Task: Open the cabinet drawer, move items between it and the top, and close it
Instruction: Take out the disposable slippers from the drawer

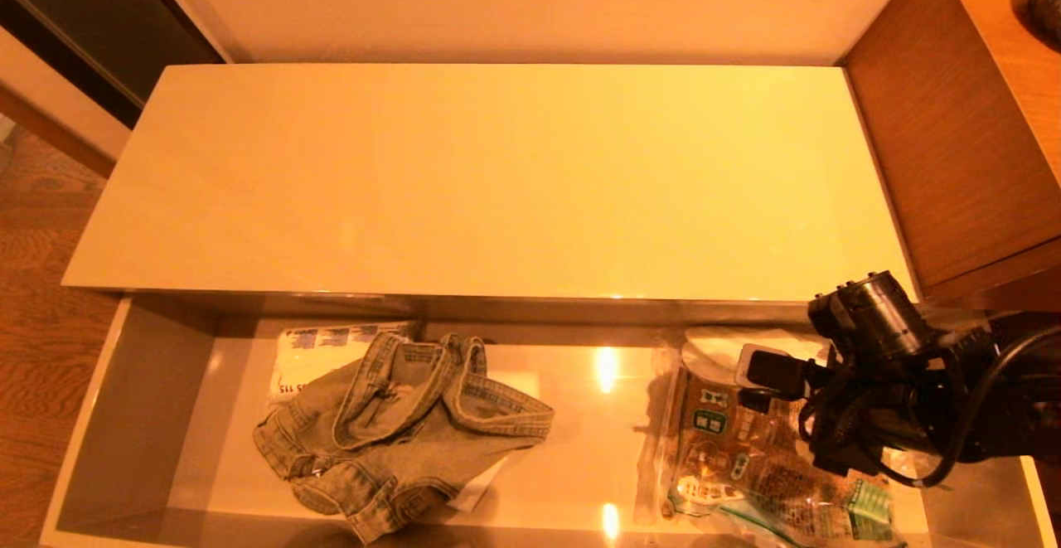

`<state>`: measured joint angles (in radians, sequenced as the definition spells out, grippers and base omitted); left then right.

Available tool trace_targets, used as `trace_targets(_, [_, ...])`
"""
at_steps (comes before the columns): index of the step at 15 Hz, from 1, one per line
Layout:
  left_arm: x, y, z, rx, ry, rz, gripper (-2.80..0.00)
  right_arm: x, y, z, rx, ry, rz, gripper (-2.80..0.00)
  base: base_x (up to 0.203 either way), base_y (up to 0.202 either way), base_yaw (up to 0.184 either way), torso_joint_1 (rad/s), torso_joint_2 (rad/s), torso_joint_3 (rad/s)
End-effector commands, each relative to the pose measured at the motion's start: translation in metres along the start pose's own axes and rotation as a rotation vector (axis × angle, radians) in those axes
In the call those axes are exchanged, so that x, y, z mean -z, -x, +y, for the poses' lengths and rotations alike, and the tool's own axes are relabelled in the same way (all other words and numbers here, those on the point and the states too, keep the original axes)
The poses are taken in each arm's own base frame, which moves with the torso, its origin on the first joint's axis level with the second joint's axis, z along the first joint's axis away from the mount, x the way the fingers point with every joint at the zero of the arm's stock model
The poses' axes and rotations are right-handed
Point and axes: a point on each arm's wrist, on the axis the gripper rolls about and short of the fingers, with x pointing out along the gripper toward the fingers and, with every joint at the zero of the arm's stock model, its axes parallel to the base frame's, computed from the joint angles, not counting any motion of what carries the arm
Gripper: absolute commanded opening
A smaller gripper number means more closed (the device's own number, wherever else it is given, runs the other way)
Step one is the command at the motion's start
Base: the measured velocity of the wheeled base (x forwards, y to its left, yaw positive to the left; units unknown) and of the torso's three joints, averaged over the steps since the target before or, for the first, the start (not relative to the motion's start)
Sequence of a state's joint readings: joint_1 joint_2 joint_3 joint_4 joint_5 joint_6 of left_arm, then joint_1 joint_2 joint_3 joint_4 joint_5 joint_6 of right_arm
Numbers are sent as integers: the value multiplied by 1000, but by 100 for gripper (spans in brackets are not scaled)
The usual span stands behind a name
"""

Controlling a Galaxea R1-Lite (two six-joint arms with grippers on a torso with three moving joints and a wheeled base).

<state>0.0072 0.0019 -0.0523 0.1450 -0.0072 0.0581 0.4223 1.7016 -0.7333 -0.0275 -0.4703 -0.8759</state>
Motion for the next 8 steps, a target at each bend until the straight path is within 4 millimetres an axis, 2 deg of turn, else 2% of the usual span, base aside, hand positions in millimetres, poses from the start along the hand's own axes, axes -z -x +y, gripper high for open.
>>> trace_targets(1, [0, 0, 0, -1, 0, 1, -280, -7, -19, 6, -2, 53, 14, 0, 0, 0, 0, 0, 0, 0])
trace_targets(4, [0, 0, 0, 0, 0, 1, -280, -21, -45, 10, 77, 30, -27, 0, 0, 0, 0, 0, 0, 0])
trace_targets(5, [0, 0, 0, -1, -2, 1, -280, -22, -48, 10, 93, 32, -25, 0, 0, 0, 0, 0, 0, 0])
trace_targets(8, [0, 0, 0, -1, 0, 1, -280, -33, -71, 10, 240, 9, -82, 0, 0, 0, 0, 0, 0, 0])
